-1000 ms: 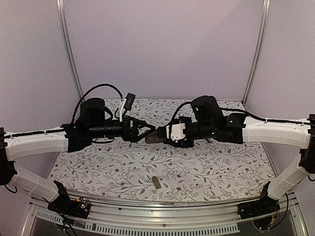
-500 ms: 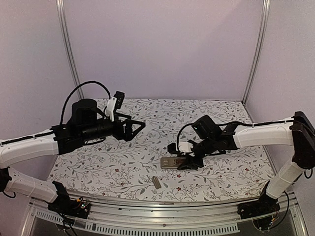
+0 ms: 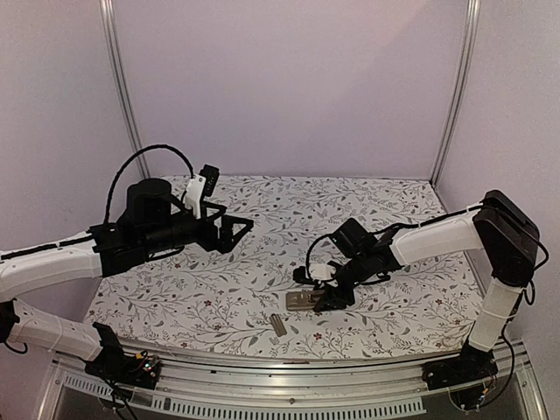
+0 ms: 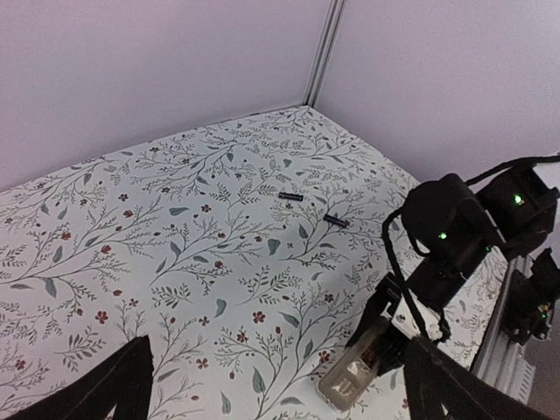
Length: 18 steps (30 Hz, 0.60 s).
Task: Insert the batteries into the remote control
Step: Place the remote control without the battery cover at the center of the board.
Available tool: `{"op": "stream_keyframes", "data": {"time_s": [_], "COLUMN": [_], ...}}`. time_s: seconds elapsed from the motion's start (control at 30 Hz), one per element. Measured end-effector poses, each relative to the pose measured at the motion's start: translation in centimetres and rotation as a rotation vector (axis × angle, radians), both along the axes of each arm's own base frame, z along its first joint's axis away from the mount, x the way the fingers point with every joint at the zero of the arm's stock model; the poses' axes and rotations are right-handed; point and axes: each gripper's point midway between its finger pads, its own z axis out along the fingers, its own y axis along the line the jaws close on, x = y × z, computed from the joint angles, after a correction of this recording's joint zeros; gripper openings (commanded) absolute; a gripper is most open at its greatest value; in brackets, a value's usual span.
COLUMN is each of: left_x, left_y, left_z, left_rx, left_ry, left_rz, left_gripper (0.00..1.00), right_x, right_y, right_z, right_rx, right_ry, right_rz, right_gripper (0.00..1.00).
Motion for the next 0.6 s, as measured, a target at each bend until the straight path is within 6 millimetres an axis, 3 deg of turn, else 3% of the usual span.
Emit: {"op": "stream_keyframes", "data": {"time_s": [0.23, 0.6], "left_x": [0.6, 1.3], "left_y": [-0.1, -0.7], "left_z": [-1.6, -1.8], "left_rx": [0.041, 0.057], "left_ry": [0.023, 0.024], "left_rz": [0.014, 0.017], "left_gripper": [1.0, 1.0], "right_x": [0.1, 0.3], "right_y": [0.4, 0.7], "right_z": [-0.5, -0.3], "right_rx": [0.012, 0.03], "right_ry": [-0.001, -0.021], "right_rz": [0.006, 0.028], "right_gripper": [0.43, 0.63]}}
